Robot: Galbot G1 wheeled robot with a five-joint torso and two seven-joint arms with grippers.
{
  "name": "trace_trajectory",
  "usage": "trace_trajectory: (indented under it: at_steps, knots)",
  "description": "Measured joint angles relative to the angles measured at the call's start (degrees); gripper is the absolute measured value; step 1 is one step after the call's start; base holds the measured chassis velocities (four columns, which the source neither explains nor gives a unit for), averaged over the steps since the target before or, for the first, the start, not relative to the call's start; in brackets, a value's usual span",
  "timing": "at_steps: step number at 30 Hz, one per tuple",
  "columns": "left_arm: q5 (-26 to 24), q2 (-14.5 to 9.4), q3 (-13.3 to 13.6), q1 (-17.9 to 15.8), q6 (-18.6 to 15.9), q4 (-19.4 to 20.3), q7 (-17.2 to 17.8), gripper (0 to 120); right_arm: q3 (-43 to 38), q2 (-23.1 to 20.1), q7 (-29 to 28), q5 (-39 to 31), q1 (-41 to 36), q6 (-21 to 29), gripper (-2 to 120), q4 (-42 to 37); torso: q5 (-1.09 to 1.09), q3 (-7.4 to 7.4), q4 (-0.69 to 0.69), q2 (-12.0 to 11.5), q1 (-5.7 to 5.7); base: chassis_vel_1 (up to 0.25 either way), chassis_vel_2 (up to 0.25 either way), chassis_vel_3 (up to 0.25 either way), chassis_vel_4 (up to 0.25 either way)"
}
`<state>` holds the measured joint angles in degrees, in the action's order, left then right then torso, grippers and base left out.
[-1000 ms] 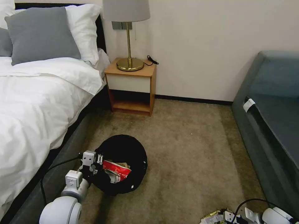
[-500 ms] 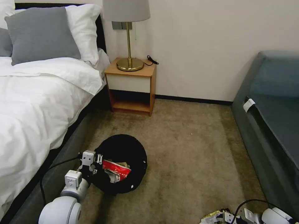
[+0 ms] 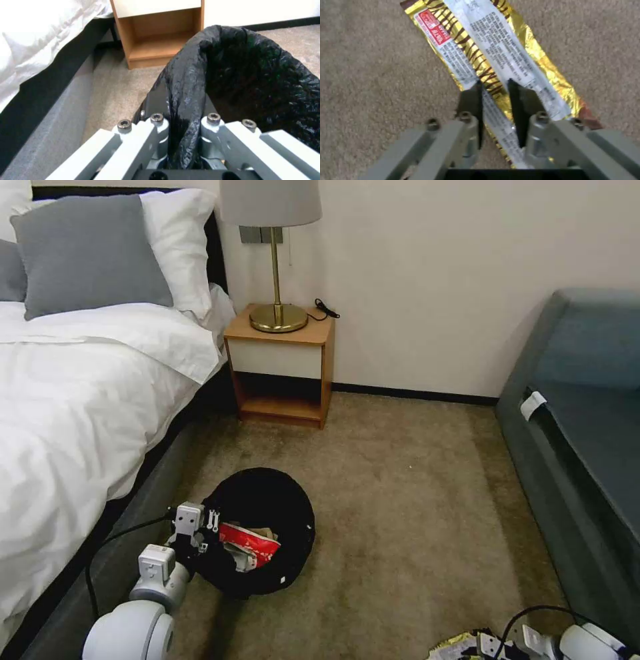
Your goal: Pick up the trash bin, then pick up the garbage on the floor and place it into the trash bin.
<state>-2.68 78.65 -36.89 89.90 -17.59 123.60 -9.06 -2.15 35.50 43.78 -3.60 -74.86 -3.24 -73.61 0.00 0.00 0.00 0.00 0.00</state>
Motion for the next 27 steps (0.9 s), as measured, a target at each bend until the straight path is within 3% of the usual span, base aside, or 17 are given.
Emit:
trace_trajectory:
  at_steps: [3, 27]
  knots:
    - [0.00, 0.05, 0.00, 0.00, 0.00, -0.10, 0.01, 7, 0.00, 0.06, 0.06, 0.02, 0.06, -0.09, 0, 0.01, 0.00, 0.00, 0.00, 0.00, 0.00, 0.000, 0.000, 0.000, 0.000]
    - [0.00, 0.16, -0.08, 0.06, 0.04, -0.20, 0.01, 7, -0.25, 0.39, 0.67, 0.10, 0.60, -0.36, 0, 0.12, 0.00, 0.00, 0.00, 0.00, 0.00, 0.000, 0.000, 0.000, 0.000]
